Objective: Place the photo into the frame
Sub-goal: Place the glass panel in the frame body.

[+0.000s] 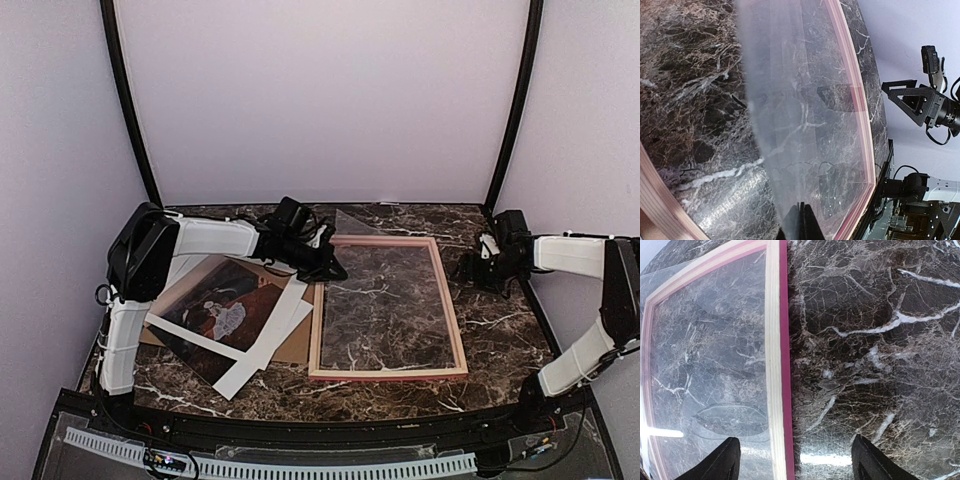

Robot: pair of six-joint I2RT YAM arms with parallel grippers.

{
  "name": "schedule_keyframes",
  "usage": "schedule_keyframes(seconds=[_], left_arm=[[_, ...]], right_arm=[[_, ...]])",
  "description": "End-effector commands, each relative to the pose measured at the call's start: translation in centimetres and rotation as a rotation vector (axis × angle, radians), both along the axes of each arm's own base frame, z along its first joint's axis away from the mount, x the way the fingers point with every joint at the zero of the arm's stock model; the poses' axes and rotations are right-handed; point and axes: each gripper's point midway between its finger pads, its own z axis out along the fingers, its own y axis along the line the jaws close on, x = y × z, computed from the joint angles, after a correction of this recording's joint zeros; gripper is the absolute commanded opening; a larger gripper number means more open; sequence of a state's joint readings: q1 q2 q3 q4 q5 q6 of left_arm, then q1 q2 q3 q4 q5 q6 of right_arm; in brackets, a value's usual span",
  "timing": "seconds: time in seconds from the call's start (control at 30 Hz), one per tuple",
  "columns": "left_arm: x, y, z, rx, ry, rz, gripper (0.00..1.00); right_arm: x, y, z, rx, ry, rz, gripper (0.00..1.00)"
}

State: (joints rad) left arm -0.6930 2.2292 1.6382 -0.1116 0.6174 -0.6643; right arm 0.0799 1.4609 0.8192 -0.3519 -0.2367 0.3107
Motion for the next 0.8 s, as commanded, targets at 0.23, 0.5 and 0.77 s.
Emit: schedule_keyframes(seconds=[0.23, 0.5, 0.77], left_arm=[[-0.34, -0.82, 2.79, -0.054, 0.008, -0.046, 0.00], [-0.47, -0.79, 2.98, -0.049, 0.013, -0.054, 0.00], [-0.53, -0.72, 3.03, -0.041, 0.013, -0.059, 0.00]], right_arm=[[-0.15, 0.55, -0.51, 0.002, -0.001, 0.027, 0.77], [-0.24, 0.58, -0.71, 0.001, 0.004, 0.030, 0.77], [-0.12, 0.74, -0.54, 0.004, 0.000, 0.034, 0.77]])
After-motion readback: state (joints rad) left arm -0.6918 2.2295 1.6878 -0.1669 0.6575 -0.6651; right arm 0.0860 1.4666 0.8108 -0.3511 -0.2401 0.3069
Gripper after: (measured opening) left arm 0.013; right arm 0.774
